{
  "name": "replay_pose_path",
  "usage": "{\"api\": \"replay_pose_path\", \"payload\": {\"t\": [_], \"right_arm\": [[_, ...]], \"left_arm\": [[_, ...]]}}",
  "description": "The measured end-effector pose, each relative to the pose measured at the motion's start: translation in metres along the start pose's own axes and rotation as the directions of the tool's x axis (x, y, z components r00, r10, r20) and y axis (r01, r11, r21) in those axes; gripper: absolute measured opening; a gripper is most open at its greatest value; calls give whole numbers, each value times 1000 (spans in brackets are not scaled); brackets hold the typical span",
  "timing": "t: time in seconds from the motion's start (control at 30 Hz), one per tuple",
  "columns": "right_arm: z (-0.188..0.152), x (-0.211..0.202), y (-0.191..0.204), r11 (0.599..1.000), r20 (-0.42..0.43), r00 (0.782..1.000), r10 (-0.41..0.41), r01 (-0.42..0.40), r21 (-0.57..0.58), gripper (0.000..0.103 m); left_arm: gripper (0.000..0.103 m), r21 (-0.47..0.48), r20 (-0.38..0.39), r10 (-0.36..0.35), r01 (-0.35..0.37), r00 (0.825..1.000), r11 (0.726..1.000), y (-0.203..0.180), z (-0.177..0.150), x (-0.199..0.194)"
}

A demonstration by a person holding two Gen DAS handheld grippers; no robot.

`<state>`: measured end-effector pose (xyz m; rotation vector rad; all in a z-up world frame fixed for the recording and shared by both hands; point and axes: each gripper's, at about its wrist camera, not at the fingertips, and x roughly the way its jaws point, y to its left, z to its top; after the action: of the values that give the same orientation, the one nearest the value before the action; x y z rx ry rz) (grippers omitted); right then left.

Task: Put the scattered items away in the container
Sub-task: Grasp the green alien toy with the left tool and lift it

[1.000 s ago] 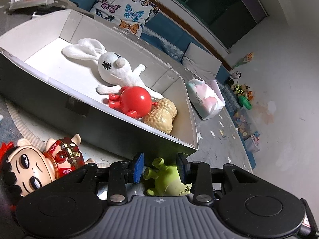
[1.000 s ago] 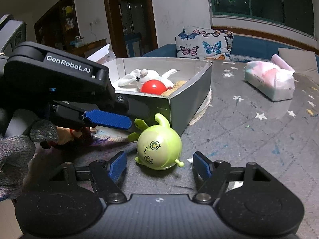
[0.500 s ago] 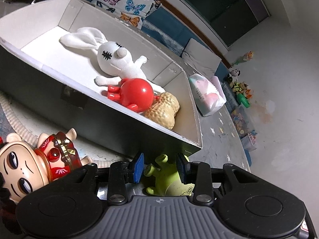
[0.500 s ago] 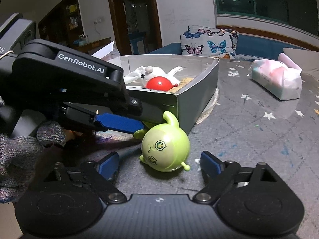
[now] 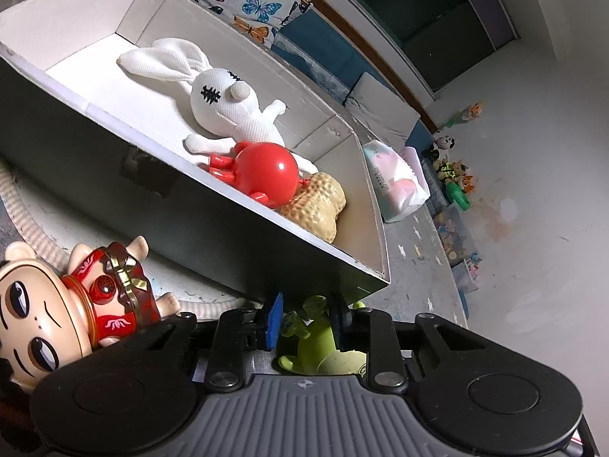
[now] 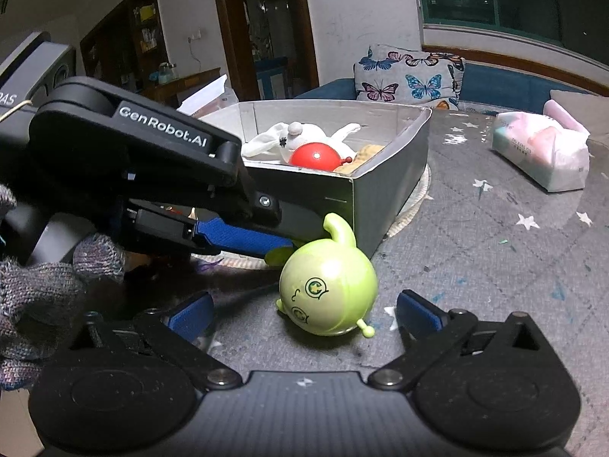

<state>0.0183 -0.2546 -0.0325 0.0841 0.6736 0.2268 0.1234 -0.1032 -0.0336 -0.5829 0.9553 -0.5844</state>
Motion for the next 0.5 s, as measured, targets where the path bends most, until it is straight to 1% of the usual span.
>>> {"api": "replay_pose_path", "payload": {"t": [0.1, 0.2, 0.37, 0.4, 0.5], "right_arm": [[1, -1, -5, 999, 12, 1000, 21, -21, 31, 103], [1, -1, -8, 999, 8, 999, 35, -36, 37, 103], [2, 3, 1, 999, -17, 1000, -10, 9, -33, 103], [2, 3, 2, 999, -19, 1000, -16, 15, -42, 103], [1, 2, 3, 999, -18, 1000, -10, 9, -47, 103]], "left_arm": [[28, -8, -1, -5, 5, 1000, 1000, 2, 1, 0], [23, -16, -1, -5, 5, 1000, 1000, 4, 1, 0], [19, -22, 9, -2, 3, 1000, 1000, 7, 2, -3], [16, -20, 10, -4, 4, 1000, 1000, 7, 2, -4], [16, -23, 11, 1, -1, 1000, 1000, 8, 2, -6]]}}
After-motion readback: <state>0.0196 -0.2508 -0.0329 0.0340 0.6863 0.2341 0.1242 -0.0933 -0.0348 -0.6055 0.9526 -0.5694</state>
